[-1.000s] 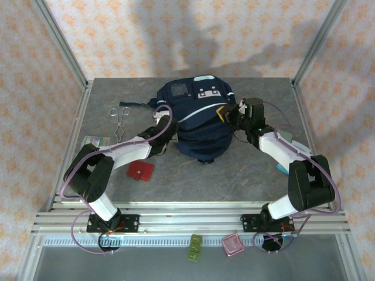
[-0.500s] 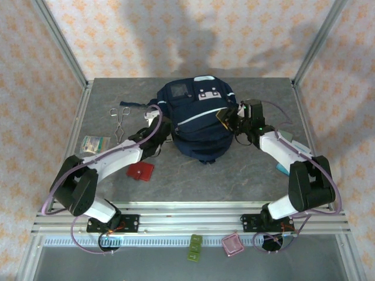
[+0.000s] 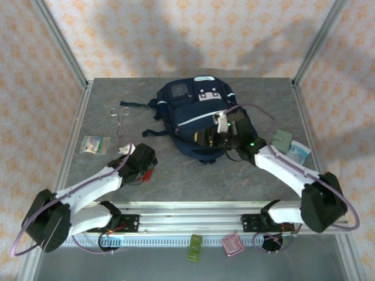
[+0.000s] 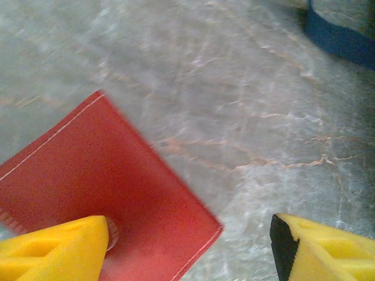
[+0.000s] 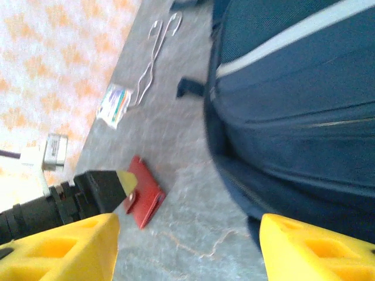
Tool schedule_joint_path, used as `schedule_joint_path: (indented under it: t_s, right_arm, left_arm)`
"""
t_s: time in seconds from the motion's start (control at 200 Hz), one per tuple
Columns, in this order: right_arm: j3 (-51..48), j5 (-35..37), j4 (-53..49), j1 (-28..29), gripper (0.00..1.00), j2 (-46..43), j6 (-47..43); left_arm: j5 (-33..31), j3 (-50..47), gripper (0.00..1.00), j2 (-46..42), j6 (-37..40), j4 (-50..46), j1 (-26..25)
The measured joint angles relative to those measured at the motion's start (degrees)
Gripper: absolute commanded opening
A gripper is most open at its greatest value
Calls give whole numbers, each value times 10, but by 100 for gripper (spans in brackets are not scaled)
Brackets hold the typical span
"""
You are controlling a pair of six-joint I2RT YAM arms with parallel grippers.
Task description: Pack books, pencil case, and school supplies into a backpack
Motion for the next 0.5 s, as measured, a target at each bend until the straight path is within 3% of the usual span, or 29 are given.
schedule_joint_path:
  t_s: [0.21, 0.501]
  right_arm:
    - [75, -16, 18, 71, 61, 143, -16]
    - [197, -40, 26, 116, 57, 310, -24]
  left_arm:
    - [0, -65, 68, -86, -73, -7, 0]
    - [2, -96, 56, -53, -87, 31, 18]
